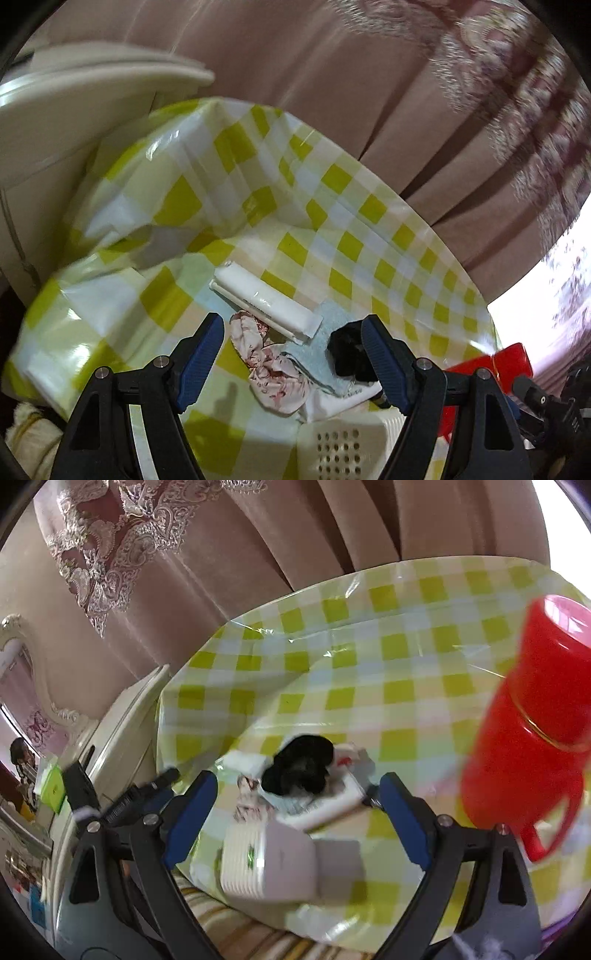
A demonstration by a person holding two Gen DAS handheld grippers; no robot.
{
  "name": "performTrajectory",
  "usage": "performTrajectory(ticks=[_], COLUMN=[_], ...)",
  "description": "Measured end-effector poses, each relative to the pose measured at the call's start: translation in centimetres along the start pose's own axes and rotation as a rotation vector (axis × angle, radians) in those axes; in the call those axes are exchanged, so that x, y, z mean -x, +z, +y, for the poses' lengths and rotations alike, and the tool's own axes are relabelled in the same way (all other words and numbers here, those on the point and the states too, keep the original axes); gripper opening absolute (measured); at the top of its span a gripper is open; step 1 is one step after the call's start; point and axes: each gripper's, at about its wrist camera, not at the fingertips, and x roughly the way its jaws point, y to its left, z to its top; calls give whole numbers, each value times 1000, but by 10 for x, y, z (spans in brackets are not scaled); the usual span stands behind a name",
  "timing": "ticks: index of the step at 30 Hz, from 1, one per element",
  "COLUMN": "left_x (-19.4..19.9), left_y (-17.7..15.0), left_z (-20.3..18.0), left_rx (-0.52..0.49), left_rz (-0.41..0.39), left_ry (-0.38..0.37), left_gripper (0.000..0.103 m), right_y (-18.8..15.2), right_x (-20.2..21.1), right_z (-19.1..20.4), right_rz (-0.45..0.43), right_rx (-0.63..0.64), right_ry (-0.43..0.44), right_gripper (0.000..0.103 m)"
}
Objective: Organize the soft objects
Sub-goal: 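Grasp the floral cloth with the left gripper while the right gripper grasps the black velvet scrunchie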
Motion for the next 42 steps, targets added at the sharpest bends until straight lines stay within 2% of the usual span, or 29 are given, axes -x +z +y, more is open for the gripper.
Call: performTrajectory(ticks=[9, 14, 23, 31, 34, 35, 39, 41, 42], left_x=[-45, -67, -94, -108, -110, -111, -115, -117, -118], left_y=[-14, -27, -44, -50, -51, -52, -54, -54, -54], left_z=[45, 57, 57, 51, 46, 44, 44, 45, 45], left_rx=[152, 216, 211, 190, 160, 152, 143, 148, 146], left_rz=[96, 174, 250, 290, 297, 302, 316, 318, 318], left_ry=[-30, -109, -171, -215, -220, -224, -220, -216, -216], left_gripper=[78, 78, 78, 78, 73, 67, 54, 50, 44], right_y=[13, 9, 6, -2, -6, -6, -9, -11, -13], right_x=[-59, -89, -138, -164, -170, -171, -176, -178, -179], right_z=[6, 6, 3, -1, -1, -2, -3, -3, -3], right_rz=[82, 149, 278, 339, 355, 362, 381, 388, 390], right_rx=[-2, 21, 94, 128, 125, 122, 123, 129, 134], right_ry=[2, -12, -32, -32, -12, -1, 13, 16, 16], right_gripper=[91, 91, 91, 91, 91, 91, 81, 72, 60])
